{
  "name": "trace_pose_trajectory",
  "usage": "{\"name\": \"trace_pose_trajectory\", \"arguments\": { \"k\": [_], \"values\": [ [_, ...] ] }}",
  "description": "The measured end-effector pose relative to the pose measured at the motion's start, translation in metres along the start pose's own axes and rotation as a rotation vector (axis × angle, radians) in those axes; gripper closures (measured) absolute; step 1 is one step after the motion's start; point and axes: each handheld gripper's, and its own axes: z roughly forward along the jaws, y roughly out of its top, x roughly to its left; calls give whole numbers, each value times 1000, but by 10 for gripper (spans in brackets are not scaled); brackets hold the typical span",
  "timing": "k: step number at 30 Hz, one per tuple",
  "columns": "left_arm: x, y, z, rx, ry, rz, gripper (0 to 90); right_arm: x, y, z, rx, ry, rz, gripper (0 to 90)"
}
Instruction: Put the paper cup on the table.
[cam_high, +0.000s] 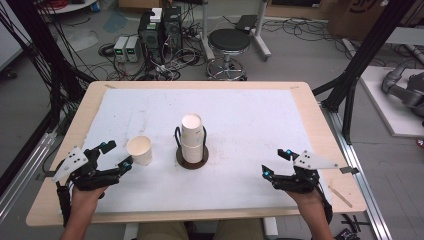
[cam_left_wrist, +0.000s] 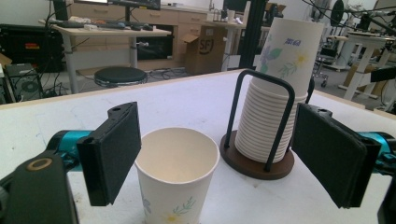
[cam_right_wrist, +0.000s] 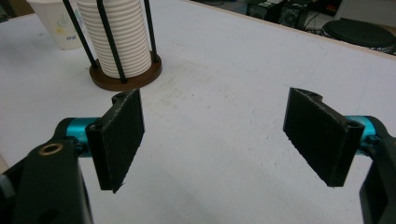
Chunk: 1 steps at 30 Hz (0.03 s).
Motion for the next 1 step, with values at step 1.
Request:
{"name": "trace_pose_trajectory", "arguments": {
  "k": [1],
  "values": [
    [0, 0, 0, 0, 2, 1, 162, 0, 0, 0, 1, 1, 0, 208]
  ]
}}
